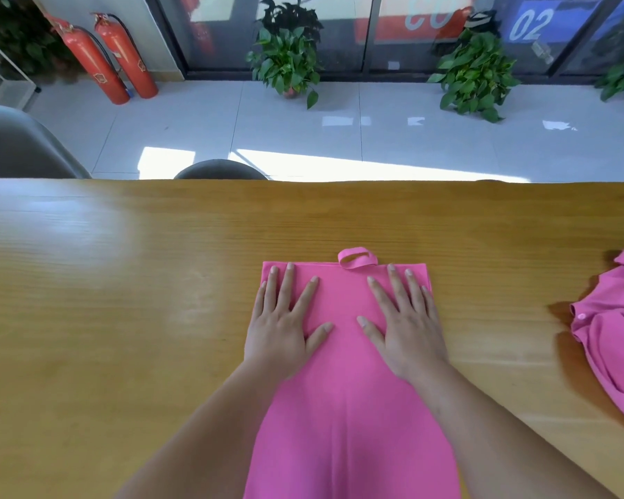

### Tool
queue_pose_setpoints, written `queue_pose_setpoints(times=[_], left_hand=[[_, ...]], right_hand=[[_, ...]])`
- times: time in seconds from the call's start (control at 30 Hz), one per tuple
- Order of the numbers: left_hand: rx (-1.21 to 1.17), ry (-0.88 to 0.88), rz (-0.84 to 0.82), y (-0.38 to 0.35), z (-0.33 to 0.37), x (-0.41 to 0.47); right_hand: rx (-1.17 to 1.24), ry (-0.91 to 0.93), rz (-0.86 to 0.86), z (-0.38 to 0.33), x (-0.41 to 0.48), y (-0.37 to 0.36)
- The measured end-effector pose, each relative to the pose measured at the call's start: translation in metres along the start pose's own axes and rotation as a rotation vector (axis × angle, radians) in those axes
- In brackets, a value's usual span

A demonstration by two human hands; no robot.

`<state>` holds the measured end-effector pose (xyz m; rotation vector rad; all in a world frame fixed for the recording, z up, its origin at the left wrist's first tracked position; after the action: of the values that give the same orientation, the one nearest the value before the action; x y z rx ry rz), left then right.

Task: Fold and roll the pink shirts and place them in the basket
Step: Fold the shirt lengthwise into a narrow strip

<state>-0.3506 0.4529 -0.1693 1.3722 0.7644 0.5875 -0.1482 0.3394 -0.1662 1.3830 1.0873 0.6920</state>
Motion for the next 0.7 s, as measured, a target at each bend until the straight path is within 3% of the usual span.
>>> queue_pose_setpoints(times=[0.27, 0.33, 0.53, 0.7], left_hand=[[0.053, 0.014, -0.156, -0.002, 0.003, 0.004], [0.04, 0.022, -0.131, 0.004, 0.011, -0.008], [-0.069, -0.095, -0.063, -0.01, 0.052, -0.13], [-0.052, -0.138, -0.062, -0.027, 0.029, -0.177]], right_hand=[[-0.001, -0.033, -0.113, -0.007, -0.001, 0.0], [0.014, -0.054, -0.082, -0.019, -0.017, 0.002], [0.055, 0.06, -0.082, -0.062, -0.138, -0.031], [0.063, 0.03, -0.083, -0.029, -0.174, -0.039]])
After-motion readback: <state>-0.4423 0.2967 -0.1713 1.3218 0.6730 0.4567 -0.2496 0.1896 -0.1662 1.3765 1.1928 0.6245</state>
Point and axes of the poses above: each hand's wrist, its own x-axis towards the middle knuckle, its own y-axis out of the back of the hand, z = x × y, the point moved 9 cm from there along x, towards the middle knuckle, and after that the axes turned 6 degrees about x, right-handed, at the moved point
